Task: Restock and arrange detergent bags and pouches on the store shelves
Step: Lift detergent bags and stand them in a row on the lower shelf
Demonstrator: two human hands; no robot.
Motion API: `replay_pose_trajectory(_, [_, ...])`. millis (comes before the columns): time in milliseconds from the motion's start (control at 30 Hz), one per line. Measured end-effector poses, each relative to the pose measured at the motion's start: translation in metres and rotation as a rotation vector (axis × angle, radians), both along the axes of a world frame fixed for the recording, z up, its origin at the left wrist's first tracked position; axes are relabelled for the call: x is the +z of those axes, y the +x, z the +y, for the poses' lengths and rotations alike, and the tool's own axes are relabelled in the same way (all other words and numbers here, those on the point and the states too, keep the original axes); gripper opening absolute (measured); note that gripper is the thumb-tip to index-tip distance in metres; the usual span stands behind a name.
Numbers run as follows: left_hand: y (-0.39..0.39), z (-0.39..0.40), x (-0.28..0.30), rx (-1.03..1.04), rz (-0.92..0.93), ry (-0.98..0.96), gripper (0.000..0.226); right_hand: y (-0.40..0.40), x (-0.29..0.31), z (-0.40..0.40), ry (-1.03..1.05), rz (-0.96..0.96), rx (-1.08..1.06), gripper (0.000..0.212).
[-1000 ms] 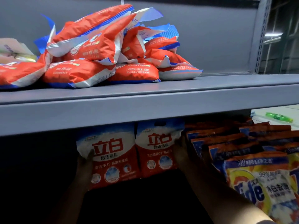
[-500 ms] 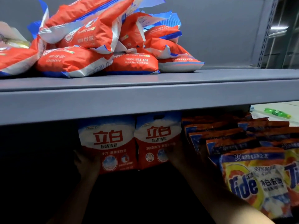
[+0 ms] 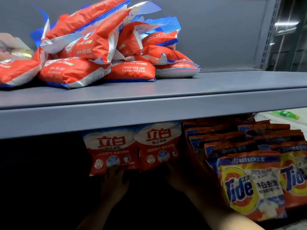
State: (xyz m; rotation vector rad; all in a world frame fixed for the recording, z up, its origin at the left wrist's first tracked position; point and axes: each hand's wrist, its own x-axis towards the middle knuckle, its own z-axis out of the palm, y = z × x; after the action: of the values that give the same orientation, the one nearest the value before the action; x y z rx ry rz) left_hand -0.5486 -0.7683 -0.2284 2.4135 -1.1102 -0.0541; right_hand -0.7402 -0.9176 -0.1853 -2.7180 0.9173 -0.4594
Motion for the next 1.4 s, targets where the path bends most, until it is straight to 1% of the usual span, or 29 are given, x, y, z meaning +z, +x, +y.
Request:
replay_pose_trajectory(67, [-0.009,0.001,0.007,0.030,-0.002,0.024,0.058,-0.010,0.018,0.011,0.063,-0.035,-0.003,0.076])
replay_pose_trajectory(133, [-0.018,0.002,0.016,0.047,0.002,0.024,0.054,-0.022,0.032,0.020,0.076,-0.063,0.027,0.080])
replay_pose_trajectory(233, [-0.036,0.010,0.037,0.079,-0.009,-0.006,0.039,-0.037,0.048,0.030,0.028,-0.020,0.043,0.073])
replay_pose_trajectory(267, [-0.044,0.014,0.046,0.090,-0.018,-0.018,0.035,-0.041,0.052,0.033,0.067,0.007,0.054,0.070])
replay_pose_trajectory(333, [-0.063,0.023,0.063,0.107,-0.059,-0.026,0.032,-0.049,0.063,0.038,0.211,0.073,0.094,0.061])
replay_pose_trajectory(400, [-0.083,0.035,0.081,0.122,-0.093,-0.019,0.031,-0.057,0.072,0.041,0.287,0.100,0.128,0.052])
replay_pose_trajectory(467, [-0.104,0.047,0.101,0.104,-0.076,-0.016,0.029,-0.069,0.084,0.047,0.284,0.109,0.143,0.047])
replay_pose_trajectory(600, [-0.151,0.075,0.146,0.065,-0.078,0.057,0.036,-0.098,0.114,0.065,0.199,0.229,0.172,0.054])
replay_pose_trajectory(667, [-0.173,0.092,0.169,0.062,-0.062,0.075,0.038,-0.112,0.132,0.077,0.187,0.265,0.235,0.049])
replay_pose_trajectory(700, [-0.183,0.100,0.183,0.063,-0.091,0.079,0.039,-0.119,0.143,0.083,0.178,0.271,0.275,0.043])
replay_pose_trajectory(733, [-0.192,0.107,0.198,0.072,-0.133,0.067,0.039,-0.125,0.154,0.088,0.159,0.255,0.303,0.037])
replay_pose_trajectory(800, [-0.207,0.121,0.231,0.083,-0.211,-0.015,0.038,-0.139,0.180,0.096,0.127,0.181,0.338,0.030])
replay_pose_trajectory(900, [-0.222,0.133,0.276,0.106,-0.314,-0.166,0.044,-0.154,0.219,0.110,0.115,0.081,0.431,0.032])
replay_pose_trajectory(967, [-0.221,0.138,0.302,0.130,-0.347,-0.274,0.045,-0.160,0.241,0.120,0.147,0.013,0.473,0.027])
replay_pose_trajectory(1133, [-0.183,0.142,0.356,0.173,-0.326,-0.519,0.040,-0.161,0.294,0.135,0.176,-0.146,0.506,0.024])
replay_pose_trajectory(1200, [-0.159,0.140,0.374,0.207,-0.308,-0.562,0.036,-0.151,0.315,0.136,0.139,-0.211,0.475,0.023])
replay_pose_trajectory(1300, [-0.117,0.134,0.398,0.231,-0.194,-0.612,0.024,-0.128,0.340,0.132,0.120,-0.282,0.440,0.021])
replay_pose_trajectory(1400, [-0.073,0.124,0.417,0.233,-0.097,-0.650,0.019,-0.096,0.358,0.124,0.090,-0.339,0.378,0.023])
